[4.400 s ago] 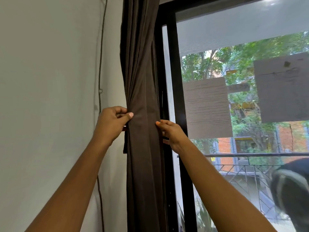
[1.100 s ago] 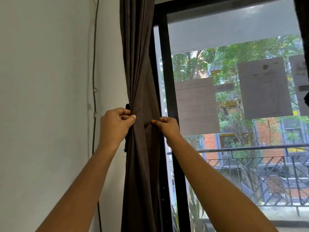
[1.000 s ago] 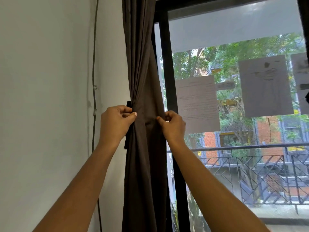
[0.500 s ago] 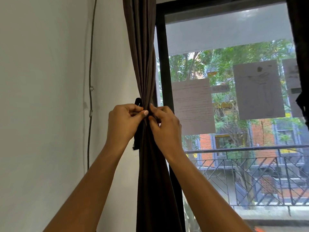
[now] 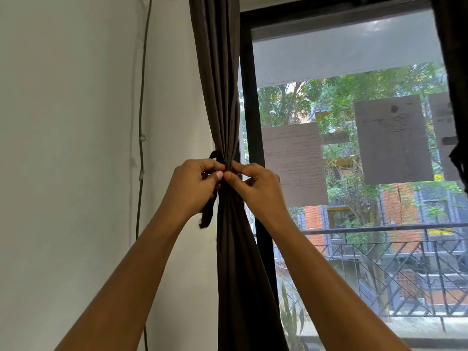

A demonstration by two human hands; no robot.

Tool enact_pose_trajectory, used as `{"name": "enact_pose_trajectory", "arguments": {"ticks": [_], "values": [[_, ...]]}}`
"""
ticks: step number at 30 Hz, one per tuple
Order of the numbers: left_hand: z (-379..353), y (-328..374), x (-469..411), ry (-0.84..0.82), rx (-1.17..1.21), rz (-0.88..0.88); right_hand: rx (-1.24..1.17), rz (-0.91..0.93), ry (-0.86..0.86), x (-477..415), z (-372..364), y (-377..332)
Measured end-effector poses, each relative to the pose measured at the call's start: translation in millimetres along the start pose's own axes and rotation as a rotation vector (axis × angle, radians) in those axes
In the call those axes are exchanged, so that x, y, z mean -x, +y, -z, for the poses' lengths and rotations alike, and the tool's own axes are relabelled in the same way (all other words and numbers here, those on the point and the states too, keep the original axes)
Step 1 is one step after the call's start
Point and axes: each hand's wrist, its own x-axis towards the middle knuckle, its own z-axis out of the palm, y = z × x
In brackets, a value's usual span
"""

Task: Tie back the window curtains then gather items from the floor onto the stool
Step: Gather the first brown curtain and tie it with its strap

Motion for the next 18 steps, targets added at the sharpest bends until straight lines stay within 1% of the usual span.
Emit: {"name": "enact_pose_trajectory", "arguments": {"ticks": [2, 5, 7, 8, 10, 13, 15, 18], "values": [[2, -2, 1, -0.044, 0.062, 0.023, -0.065, -0.050, 0.004, -4, 1, -2], [7, -7, 0, -0.080, 0.139, 0.063, -0.026, -0.079, -0.008, -11, 3, -5], [8, -9, -1, -0.092, 0.120, 0.048, 0.002, -0.081, 0.001, -15, 2, -5], [8, -9, -2, -0.074, 0.111, 0.026, 0.012, -0.081, 0.010, -16, 2, -5], [5, -11, -4, 0.026, 0.151, -0.006, 0.034, -0.077, 0.037, -17, 1, -6], [0, -14, -8, 0.191, 0.291, 0.075, 0.075, -0.054, 0.054, -15, -3, -11], [-2, -11, -10, 0.234, 0.291, 0.089, 0.090, -0.036, 0.049, -13, -5, -14], [0, -4, -16, 0.263, 0.253, 0.058, 0.094, -0.020, 0.040, -11, -3, -16]]}}
